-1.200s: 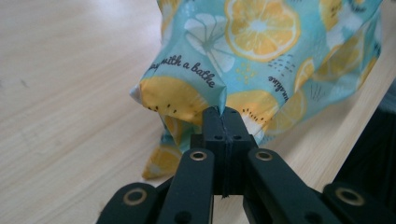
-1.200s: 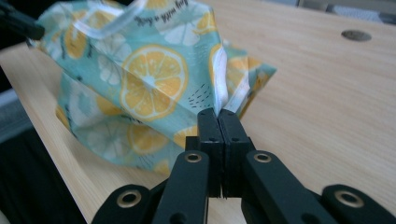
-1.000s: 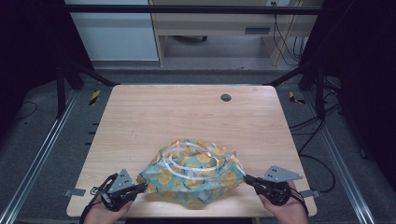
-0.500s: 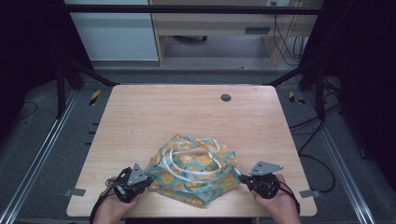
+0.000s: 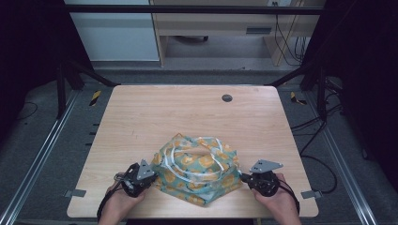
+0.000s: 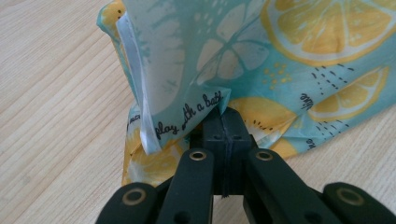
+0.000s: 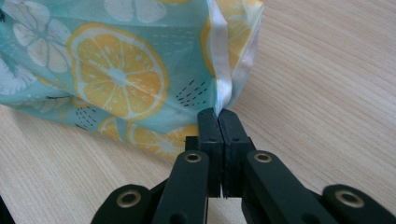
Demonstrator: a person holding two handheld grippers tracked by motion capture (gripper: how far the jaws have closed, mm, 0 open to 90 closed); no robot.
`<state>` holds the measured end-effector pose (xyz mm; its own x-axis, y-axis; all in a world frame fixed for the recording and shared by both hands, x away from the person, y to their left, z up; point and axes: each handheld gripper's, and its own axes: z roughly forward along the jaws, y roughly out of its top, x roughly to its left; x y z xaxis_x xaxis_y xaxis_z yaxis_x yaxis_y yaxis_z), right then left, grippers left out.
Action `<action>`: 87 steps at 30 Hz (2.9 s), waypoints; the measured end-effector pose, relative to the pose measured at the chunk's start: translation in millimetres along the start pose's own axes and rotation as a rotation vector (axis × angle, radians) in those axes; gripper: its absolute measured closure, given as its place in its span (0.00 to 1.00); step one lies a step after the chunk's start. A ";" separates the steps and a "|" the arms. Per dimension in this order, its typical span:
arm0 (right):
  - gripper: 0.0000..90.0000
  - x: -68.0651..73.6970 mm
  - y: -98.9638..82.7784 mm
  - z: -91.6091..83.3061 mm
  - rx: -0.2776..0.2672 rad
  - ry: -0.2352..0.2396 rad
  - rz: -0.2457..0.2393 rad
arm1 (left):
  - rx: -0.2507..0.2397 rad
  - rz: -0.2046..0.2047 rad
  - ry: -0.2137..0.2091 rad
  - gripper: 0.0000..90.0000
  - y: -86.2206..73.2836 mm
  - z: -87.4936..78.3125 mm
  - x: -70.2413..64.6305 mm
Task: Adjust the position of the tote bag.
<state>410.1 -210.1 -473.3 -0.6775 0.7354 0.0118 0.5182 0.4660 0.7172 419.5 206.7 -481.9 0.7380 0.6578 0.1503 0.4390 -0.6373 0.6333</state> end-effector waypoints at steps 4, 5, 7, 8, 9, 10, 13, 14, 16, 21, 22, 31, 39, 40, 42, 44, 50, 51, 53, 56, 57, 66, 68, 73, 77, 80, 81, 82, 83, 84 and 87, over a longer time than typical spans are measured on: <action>0.92 -0.2 -1.2 -5.3 -0.028 -0.002 0.006 | -0.027 -0.025 0.009 0.89 -2.0 -8.1 -1.5; 0.87 -0.1 -1.6 -7.3 -0.042 -0.005 0.013 | -0.035 -0.030 0.017 0.83 -2.8 -11.0 -2.4; 0.75 0.7 -1.8 -12.5 -0.070 -0.016 0.031 | -0.053 -0.042 0.031 0.68 -5.0 -17.6 -4.3; 0.65 0.9 -1.8 -15.3 -0.087 -0.018 0.033 | -0.061 -0.053 0.039 0.60 -6.1 -20.9 -5.1; 0.56 2.2 -1.9 -17.7 -0.102 -0.025 0.044 | -0.068 -0.064 0.048 0.53 -7.1 -24.6 -5.5; 0.50 3.2 -2.2 -20.3 -0.108 -0.037 0.046 | -0.085 -0.078 0.050 0.47 -7.9 -28.5 -5.3; 0.34 7.6 -1.5 -30.7 -0.141 -0.044 0.056 | -0.153 -0.123 0.047 0.38 -6.3 -43.2 -3.7; 0.32 8.5 0.1 -35.0 -0.168 -0.044 0.056 | -0.176 -0.126 0.052 0.36 -3.9 -48.4 -3.8; 0.29 10.7 5.7 -43.8 -0.215 -0.037 0.058 | -0.212 -0.124 0.062 0.33 4.5 -58.6 -4.4; 0.30 14.5 36.2 -49.5 -0.254 -0.012 0.041 | -0.231 -0.088 0.089 0.33 38.5 -66.0 -1.4; 0.30 14.5 36.2 -49.5 -0.254 -0.012 0.041 | -0.231 -0.088 0.089 0.33 38.5 -66.0 -1.4; 0.49 31.5 126.7 0.6 -0.171 0.056 -0.059 | -0.145 -0.099 0.064 0.34 94.4 -24.3 27.2; 0.97 29.9 142.3 32.4 -0.074 0.068 -0.105 | -0.076 -0.092 0.009 0.72 99.3 -3.1 27.9; 0.99 30.0 142.4 30.2 -0.089 0.072 -0.097 | -0.084 -0.084 0.005 0.82 99.2 -4.6 28.1; 1.00 29.5 142.1 23.1 -0.122 0.065 -0.100 | -0.108 -0.082 0.026 0.90 98.7 -9.9 27.9; 1.00 29.2 141.7 14.4 -0.161 0.061 -0.097 | -0.148 -0.089 0.036 0.95 98.6 -19.9 27.4; 1.00 35.3 139.2 -14.6 -0.279 0.067 -0.111 | -0.248 -0.091 0.026 1.00 96.5 -49.5 20.4; 1.00 36.7 138.2 -18.9 -0.290 0.063 -0.112 | -0.253 -0.081 0.026 1.00 95.7 -53.9 18.4; 1.00 38.4 137.2 -23.4 -0.306 0.062 -0.116 | -0.269 -0.081 0.027 1.00 94.8 -57.7 15.7; 1.00 46.7 129.9 -38.3 -0.358 0.069 -0.136 | -0.313 -0.066 0.028 1.00 89.7 -70.9 5.1; 1.00 49.0 127.5 -41.1 -0.364 0.072 -0.142 | -0.323 -0.067 0.025 1.00 88.0 -73.2 3.0; 1.00 70.5 99.4 -57.1 -0.393 0.106 -0.182 | -0.394 -0.071 -0.008 1.00 62.0 -91.2 -14.5; 1.00 74.6 90.2 -56.7 -0.378 0.124 -0.192 | -0.398 -0.057 -0.021 1.00 53.4 -93.3 -20.1; 1.00 80.6 65.3 -51.4 -0.336 0.147 -0.198 | -0.388 -0.036 -0.086 1.00 31.3 -85.0 -31.2; 1.00 80.7 49.7 -40.7 -0.296 0.148 -0.193 | -0.328 -0.027 -0.128 1.00 21.1 -68.0 -35.6; 1.00 79.4 41.1 -32.7 -0.282 0.148 -0.181 | -0.310 -0.032 -0.160 1.00 18.1 -62.3 -35.5; 1.00 78.8 38.1 -30.2 -0.279 0.153 -0.173 | -0.301 -0.030 -0.167 1.00 16.6 -60.4 -36.0; 1.00 78.3 35.2 -27.9 -0.270 0.159 -0.171 | -0.288 -0.019 -0.165 1.00 15.0 -58.6 -36.9; 1.00 78.2 32.5 -25.7 -0.259 0.160 -0.179 | -0.276 -0.008 -0.176 1.00 13.2 -56.2 -38.3; 1.00 78.4 29.9 -23.7 -0.243 0.156 -0.185 | -0.260 0.005 -0.186 1.00 11.3 -53.9 -39.9; 1.00 78.2 23.6 -19.1 -0.214 0.161 -0.203 | -0.206 0.050 -0.199 1.00 5.7 -46.4 -46.2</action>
<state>359.3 -151.0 -442.2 -0.8383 0.5430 -0.0483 0.2548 0.4686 0.8459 364.1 191.3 -450.0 0.8509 0.5232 0.0464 0.3011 -0.5584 0.7730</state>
